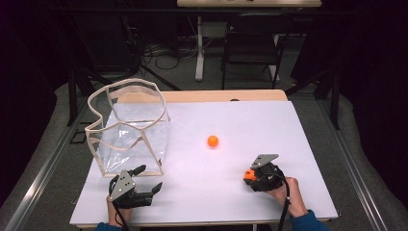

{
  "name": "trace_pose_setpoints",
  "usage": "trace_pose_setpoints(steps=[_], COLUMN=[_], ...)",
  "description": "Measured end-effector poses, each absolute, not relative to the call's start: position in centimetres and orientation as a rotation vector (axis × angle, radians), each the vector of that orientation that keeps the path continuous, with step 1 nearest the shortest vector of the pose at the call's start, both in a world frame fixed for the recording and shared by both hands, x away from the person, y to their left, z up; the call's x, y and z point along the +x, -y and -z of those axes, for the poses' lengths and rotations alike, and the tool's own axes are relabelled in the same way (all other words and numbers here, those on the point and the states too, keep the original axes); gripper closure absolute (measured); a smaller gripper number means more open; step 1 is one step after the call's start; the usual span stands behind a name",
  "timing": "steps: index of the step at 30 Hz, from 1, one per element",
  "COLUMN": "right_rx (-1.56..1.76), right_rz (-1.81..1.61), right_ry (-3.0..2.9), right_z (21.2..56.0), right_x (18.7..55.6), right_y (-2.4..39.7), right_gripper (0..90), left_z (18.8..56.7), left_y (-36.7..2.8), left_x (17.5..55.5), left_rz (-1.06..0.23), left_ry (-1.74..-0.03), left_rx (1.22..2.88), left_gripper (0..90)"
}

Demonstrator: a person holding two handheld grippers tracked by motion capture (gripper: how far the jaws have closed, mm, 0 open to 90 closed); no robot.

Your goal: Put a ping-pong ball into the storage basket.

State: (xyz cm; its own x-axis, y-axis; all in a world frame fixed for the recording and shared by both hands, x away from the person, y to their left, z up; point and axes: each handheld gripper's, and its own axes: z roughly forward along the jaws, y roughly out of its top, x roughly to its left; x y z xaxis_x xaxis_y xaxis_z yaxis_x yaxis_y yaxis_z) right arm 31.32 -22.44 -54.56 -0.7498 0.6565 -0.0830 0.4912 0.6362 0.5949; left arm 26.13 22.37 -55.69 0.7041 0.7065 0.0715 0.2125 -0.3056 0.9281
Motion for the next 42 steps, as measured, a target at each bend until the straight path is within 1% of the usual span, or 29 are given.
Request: trace_pose_setpoints(steps=[12,23,42], right_rx=[0.913,0.905,0.882], right_rz=[-0.835,-0.850,-0.874], right_ry=[-2.543,-2.528,-2.479], right_z=[54.3,54.1,53.6], right_x=[31.1,30.9,30.6], right_y=[22.6,22.5,22.3], right_gripper=[50.4,50.4,50.6], left_z=[55.7,55.7,55.7], left_y=[-22.4,-22.4,-22.3], left_x=[26.2,26.1,26.2], left_rz=[-0.580,-0.601,-0.585], left_ry=[-0.722,-0.731,-0.732], left_rx=[1.851,1.843,1.840], left_gripper=[15.9,15.9,15.9])
